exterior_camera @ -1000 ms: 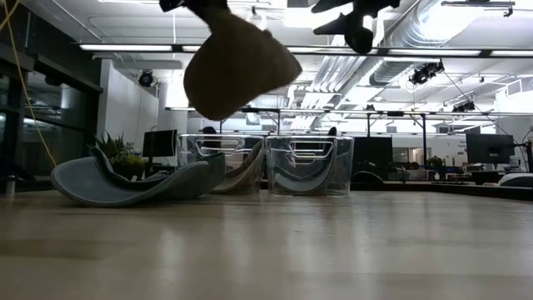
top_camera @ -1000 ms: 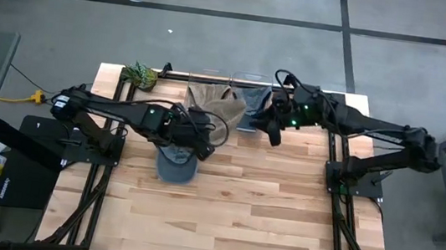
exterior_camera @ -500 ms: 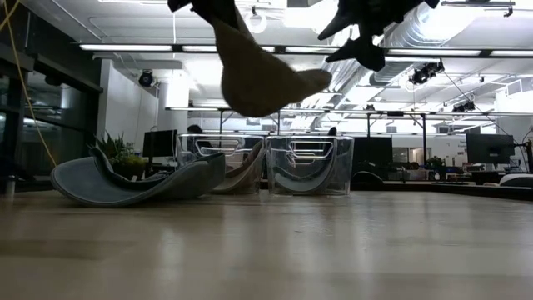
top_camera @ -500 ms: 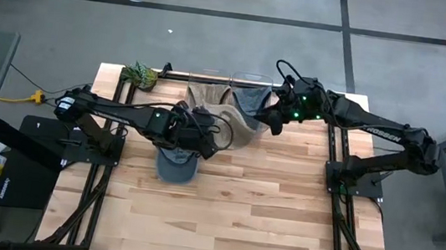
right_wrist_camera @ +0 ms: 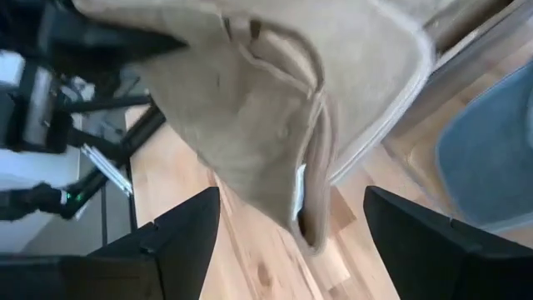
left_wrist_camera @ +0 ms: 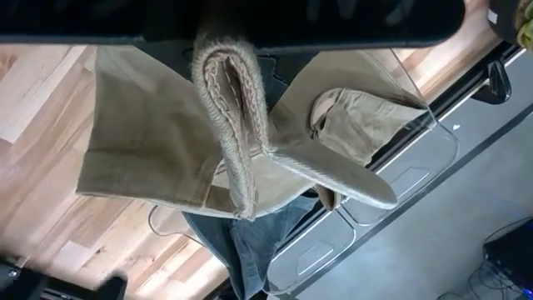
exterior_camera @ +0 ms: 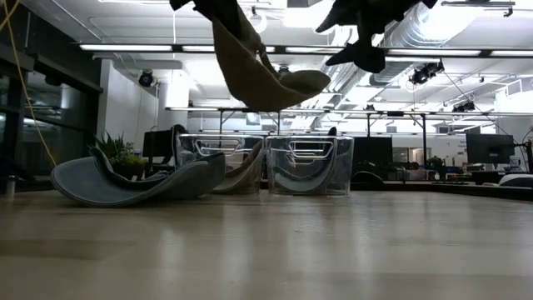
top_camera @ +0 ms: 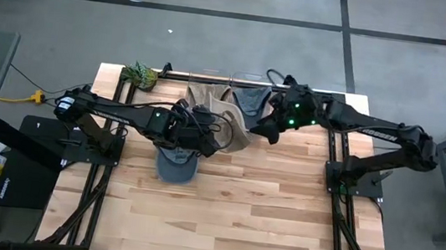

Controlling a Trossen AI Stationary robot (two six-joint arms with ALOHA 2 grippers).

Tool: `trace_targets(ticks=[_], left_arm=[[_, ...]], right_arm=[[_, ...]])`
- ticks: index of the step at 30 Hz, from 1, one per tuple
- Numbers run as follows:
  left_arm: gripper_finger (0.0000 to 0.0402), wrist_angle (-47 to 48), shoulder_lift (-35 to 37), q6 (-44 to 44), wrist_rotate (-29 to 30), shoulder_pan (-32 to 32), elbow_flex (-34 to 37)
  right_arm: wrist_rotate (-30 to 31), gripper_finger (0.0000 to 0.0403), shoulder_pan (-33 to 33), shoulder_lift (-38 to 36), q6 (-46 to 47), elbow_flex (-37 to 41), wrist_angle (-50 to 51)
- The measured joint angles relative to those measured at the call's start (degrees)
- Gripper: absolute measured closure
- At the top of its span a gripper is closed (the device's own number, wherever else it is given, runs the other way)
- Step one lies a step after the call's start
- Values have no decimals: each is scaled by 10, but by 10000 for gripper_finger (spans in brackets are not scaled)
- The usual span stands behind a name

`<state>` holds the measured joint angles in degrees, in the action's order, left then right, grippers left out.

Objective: Pick & Place hat
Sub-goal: Put the brown cap into the left transparent bin

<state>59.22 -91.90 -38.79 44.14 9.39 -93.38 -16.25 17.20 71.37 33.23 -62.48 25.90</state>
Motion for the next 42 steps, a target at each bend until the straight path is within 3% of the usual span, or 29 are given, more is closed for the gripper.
trace_targets(ticks=[10,32,42], left_arm=[[401,-2,0,0,4,0,0],[401,-8,0,0,4,0,0],[401,-11,0,0,4,0,0]], right_arm=[[27,111,-30,67,-10,0,0],[41,111,-38,84,-19,0,-11],[35,111,-38,112,-13,0,-63]])
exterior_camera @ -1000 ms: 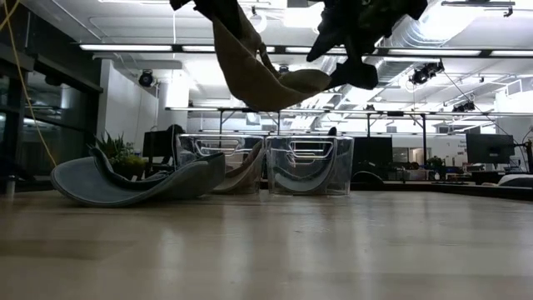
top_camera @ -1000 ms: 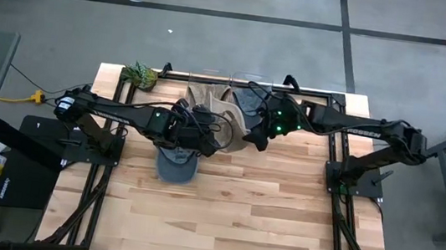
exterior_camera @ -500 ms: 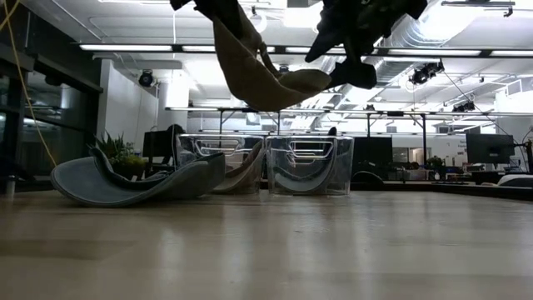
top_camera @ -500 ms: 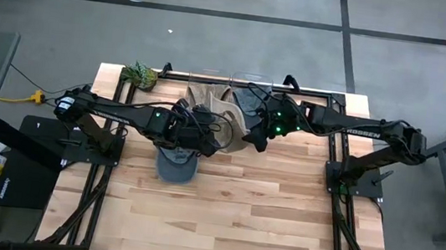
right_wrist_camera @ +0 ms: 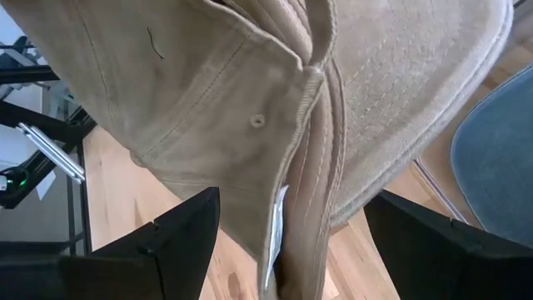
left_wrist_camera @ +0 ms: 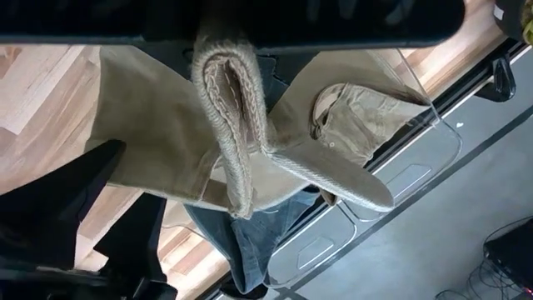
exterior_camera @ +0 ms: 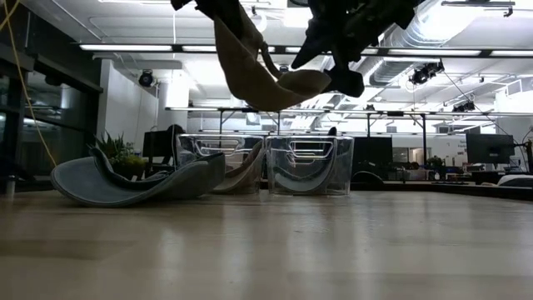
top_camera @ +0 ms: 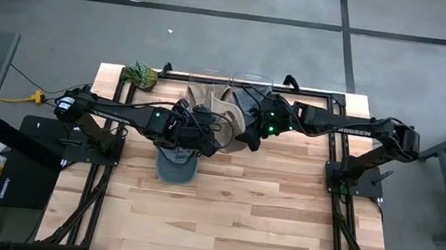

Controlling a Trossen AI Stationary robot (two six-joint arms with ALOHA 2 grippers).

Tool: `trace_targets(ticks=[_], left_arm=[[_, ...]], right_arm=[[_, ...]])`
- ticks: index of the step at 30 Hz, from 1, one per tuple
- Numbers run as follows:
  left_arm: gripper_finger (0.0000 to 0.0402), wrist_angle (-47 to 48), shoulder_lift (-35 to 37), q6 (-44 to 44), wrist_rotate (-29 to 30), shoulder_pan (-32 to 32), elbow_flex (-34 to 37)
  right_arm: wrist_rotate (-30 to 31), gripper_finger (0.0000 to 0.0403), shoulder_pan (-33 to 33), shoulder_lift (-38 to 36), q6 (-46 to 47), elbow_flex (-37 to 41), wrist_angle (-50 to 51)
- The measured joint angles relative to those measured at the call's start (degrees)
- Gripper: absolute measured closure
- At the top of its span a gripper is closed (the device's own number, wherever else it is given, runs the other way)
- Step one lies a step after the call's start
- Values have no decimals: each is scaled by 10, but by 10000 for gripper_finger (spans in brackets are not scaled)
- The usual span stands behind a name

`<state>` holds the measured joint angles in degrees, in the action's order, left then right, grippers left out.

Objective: Pick & Place hat
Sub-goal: Put the brown cap into the left transparent bin

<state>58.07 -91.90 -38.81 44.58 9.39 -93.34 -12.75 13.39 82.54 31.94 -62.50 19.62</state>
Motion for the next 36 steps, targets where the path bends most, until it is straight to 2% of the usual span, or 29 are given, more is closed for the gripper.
trace_targets(ticks=[23,29,36], left_arm=[[401,-25,0,0,8,0,0],[401,-28,0,0,5,0,0],[402,-27,0,-18,-25,0,0]], right_arm=[[28,116,1,27,13,0,-10],[29,151,1,28,18,0,-22],[37,213,2,28,32,0,-38]])
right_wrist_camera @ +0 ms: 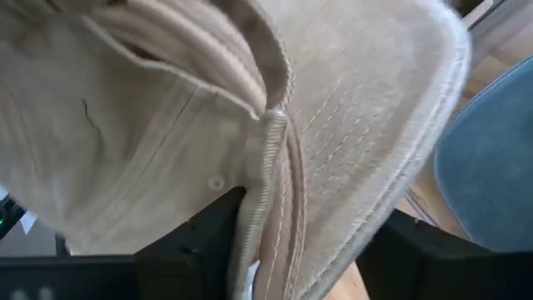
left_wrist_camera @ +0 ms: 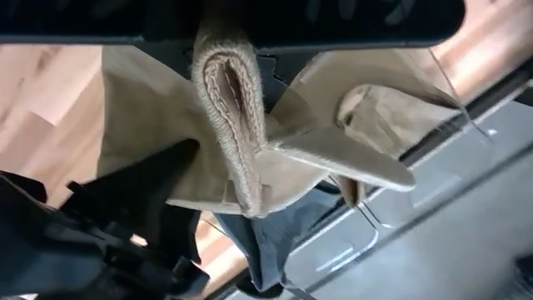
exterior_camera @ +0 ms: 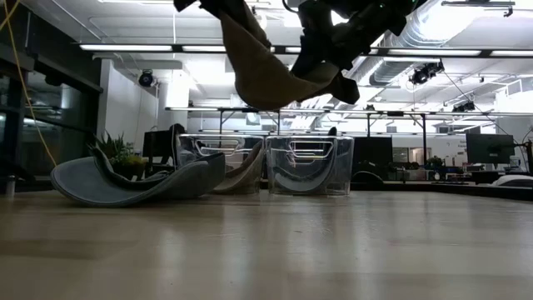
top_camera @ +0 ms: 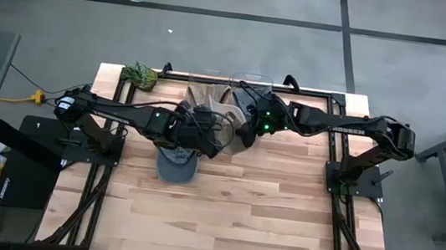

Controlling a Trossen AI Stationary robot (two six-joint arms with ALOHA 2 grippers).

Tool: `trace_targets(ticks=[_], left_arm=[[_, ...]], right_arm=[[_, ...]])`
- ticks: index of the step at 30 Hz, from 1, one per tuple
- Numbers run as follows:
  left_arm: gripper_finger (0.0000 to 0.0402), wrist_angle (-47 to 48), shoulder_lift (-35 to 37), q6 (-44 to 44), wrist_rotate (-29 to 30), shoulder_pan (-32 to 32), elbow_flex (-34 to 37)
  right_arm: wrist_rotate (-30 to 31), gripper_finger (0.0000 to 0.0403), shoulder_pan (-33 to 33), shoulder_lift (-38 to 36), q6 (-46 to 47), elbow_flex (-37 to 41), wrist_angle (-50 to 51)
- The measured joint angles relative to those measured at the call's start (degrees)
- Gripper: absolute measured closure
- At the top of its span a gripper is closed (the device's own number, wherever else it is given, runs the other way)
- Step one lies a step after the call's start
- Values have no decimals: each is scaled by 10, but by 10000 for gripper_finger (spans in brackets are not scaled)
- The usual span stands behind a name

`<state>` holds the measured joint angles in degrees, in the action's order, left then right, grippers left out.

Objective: Pick & Place hat
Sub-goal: Put the brown cap into the left transparent bin

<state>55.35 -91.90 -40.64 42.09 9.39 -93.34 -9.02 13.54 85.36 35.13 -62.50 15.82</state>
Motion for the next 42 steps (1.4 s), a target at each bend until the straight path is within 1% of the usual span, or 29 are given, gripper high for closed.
trace_targets(ticks=[4,10,15,20,24,28,32,35,38,42], left_arm=[[402,1,0,-19,-22,0,0],[402,-17,0,-49,-82,0,0],[401,-28,0,-61,-126,0,0],[399,-29,0,-62,-134,0,0],[387,-30,0,-62,-139,0,0],[352,-33,0,-57,-139,0,0],[293,-18,0,-56,-151,0,-17],[242,5,0,-48,-161,0,-49],[195,49,0,-46,-157,0,-93],[151,117,1,-60,-139,-1,-144]], right_arm=[[0,255,0,0,-5,0,0],[-7,321,12,0,-11,0,-2],[-29,387,22,-1,-41,0,-6],[-42,391,26,-1,-62,0,-5],[-49,392,26,-1,-80,0,-5],[-47,392,26,-1,-86,0,-4],[-43,392,26,-1,-104,0,-4],[-45,392,30,-1,-112,0,-5],[-45,393,35,-1,-134,0,4],[-50,394,46,-1,-163,0,27]])
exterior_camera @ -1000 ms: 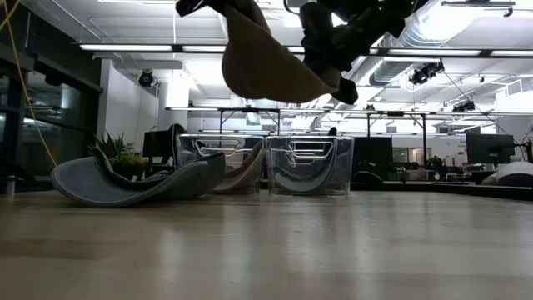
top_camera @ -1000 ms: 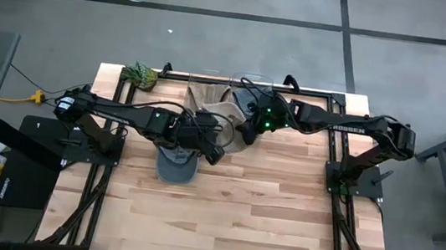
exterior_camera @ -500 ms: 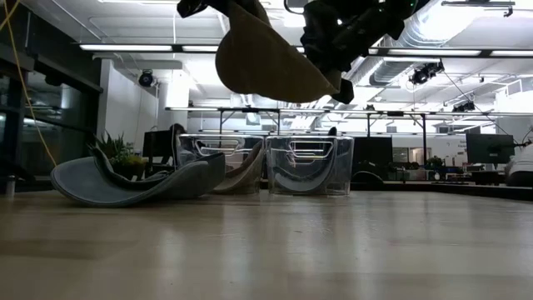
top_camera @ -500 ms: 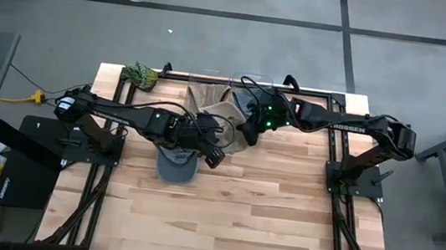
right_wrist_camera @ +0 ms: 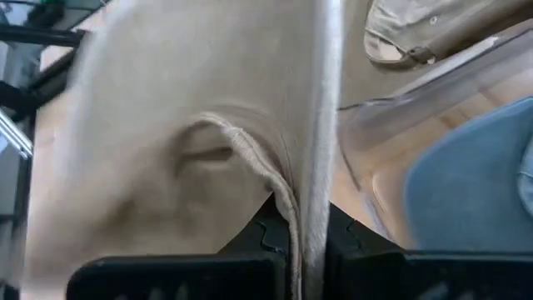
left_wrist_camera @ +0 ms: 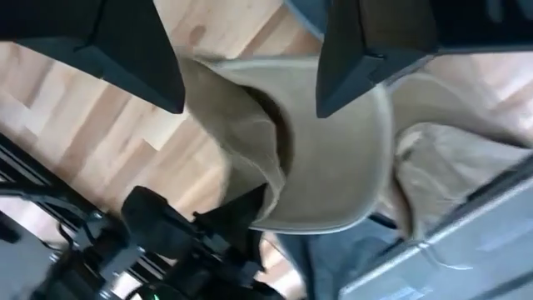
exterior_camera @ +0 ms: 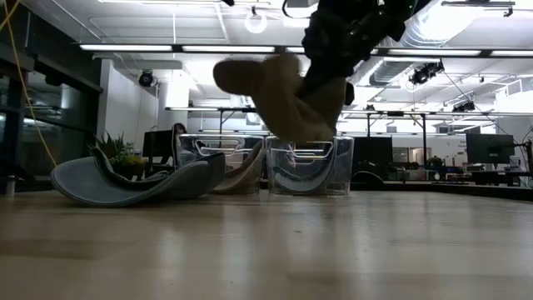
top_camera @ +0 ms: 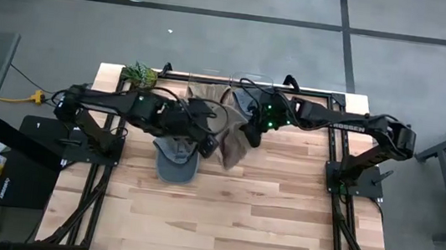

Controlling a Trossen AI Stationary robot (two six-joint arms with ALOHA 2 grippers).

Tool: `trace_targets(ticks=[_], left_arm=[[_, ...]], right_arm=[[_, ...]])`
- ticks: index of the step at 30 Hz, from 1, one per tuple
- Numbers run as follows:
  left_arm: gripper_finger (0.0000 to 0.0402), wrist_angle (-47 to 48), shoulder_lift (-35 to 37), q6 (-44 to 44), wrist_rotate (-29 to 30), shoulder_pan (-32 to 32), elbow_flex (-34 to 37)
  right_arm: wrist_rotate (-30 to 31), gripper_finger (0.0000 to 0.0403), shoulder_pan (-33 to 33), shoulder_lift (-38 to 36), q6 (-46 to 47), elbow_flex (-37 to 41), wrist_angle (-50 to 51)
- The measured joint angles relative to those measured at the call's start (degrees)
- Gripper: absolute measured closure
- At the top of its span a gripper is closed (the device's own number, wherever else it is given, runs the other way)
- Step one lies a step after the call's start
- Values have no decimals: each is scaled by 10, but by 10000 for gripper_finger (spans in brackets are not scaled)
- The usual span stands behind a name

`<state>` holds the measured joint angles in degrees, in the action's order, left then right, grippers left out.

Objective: Pick & Place hat
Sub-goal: Put the brown cap into the left transparent bin

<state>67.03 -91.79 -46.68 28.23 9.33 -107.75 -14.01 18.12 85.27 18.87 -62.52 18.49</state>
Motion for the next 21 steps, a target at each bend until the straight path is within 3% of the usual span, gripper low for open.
trace_targets(ticks=[5,10,16,21], left_arm=[[137,70,13,-38,31,0,-27],[136,113,43,-94,34,0,-16],[136,100,82,-142,37,1,44],[136,72,119,-180,43,1,126]], right_arm=[[-3,395,14,-1,-46,-8,23],[10,395,26,-1,-172,-92,118],[20,395,49,22,-377,-214,222],[17,395,67,88,-503,-317,313]])
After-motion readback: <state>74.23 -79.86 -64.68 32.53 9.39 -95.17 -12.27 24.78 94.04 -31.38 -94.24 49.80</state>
